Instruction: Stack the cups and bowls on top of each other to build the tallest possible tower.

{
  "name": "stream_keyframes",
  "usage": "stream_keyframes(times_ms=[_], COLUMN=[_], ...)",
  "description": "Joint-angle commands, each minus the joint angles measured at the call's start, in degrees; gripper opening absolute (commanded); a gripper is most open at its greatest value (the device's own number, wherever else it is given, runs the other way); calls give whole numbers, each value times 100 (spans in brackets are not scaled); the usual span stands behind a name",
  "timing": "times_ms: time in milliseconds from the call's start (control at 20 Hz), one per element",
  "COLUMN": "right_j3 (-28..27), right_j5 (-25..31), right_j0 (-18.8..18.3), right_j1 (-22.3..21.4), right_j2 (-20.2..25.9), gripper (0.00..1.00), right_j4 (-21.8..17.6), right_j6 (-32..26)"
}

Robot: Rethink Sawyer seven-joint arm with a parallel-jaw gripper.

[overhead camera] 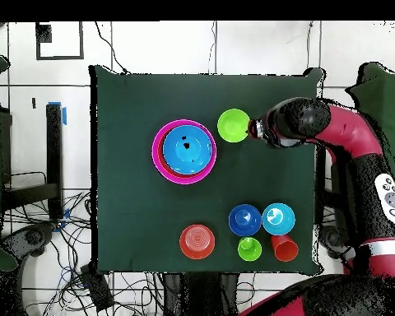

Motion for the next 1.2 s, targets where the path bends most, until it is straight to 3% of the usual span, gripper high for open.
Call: stream_keyframes(times_ms=[50, 350, 1200], right_j3=[151, 99, 207], right_j5=[-890, -1295, -1530], right_j0=[218, 311, 526], right_j1=[302, 352, 151], right_j2=[49, -26, -279], gripper=[100, 100, 100], right_j4=[-725, -988, -1161], right_j6=[-1174, -1011, -532])
